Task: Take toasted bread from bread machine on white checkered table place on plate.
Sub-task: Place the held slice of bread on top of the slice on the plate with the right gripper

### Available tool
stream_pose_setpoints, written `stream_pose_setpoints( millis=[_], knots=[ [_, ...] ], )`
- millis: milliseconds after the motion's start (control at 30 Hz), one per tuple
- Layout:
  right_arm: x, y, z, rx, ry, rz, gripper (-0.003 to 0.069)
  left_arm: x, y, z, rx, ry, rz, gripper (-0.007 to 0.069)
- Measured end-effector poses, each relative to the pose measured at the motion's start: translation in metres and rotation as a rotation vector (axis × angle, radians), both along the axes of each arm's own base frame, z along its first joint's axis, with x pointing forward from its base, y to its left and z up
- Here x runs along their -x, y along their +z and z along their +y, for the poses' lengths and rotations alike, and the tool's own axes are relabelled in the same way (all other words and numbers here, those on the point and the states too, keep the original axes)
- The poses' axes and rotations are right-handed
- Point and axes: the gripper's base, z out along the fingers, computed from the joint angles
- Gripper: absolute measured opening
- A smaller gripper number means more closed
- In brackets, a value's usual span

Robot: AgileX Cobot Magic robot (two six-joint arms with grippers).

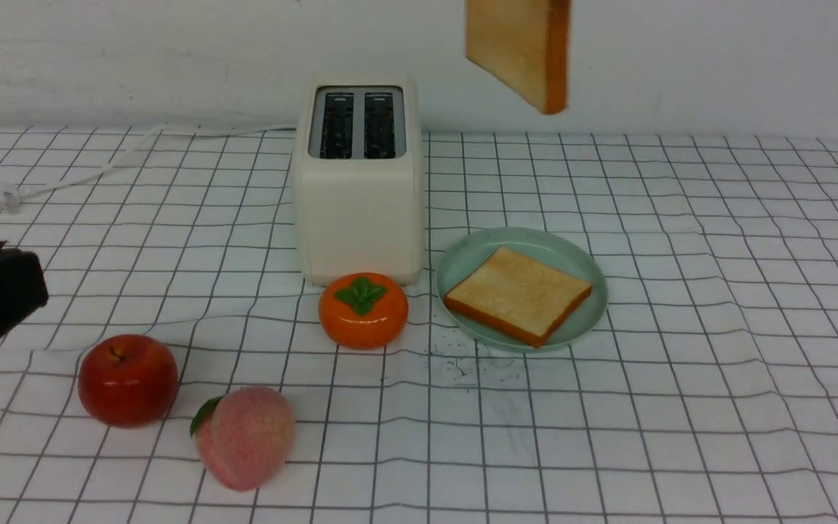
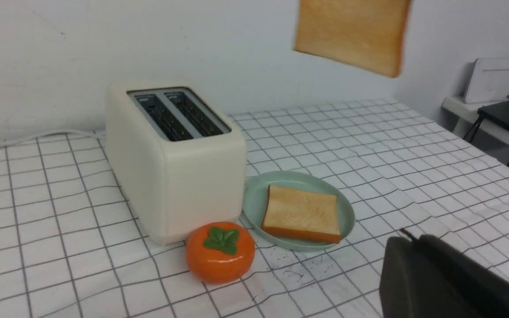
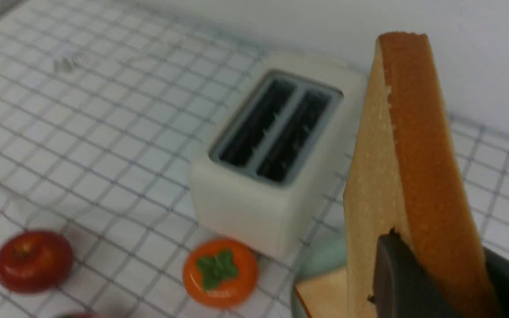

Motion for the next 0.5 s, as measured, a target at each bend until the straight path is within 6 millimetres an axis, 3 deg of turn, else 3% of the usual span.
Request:
stream_pose_setpoints(
  millis=[100,233,333,367,500],
  knots=[
    [0.018,-0.002,-0.035,0.058,-0.052,0.093,0.0114,0.000,-0.002,0.001,-0.046,0.008,-0.005,-0.0013],
    [0.028,-0.024,-0.059,0.039,-0.089,0.198,0.0114,0.000,-0.002,0.001,-0.067,0.001,-0.017,-0.0013],
    [0.026,-0.069,-0.075,-0.056,-0.074,0.316,0.0113,0.000,-0.003,0.000,-0.064,-0.010,-0.004,-0.0013],
    [0.020,-0.091,-0.078,-0.096,-0.058,0.349,0.0112,0.001,-0.003,0.000,-0.061,-0.013,0.003,-0.0013],
    [-0.010,-0.141,-0.074,-0.313,0.012,0.377,0.0112,0.001,-0.004,-0.001,-0.053,-0.019,0.016,-0.0013]
  ],
)
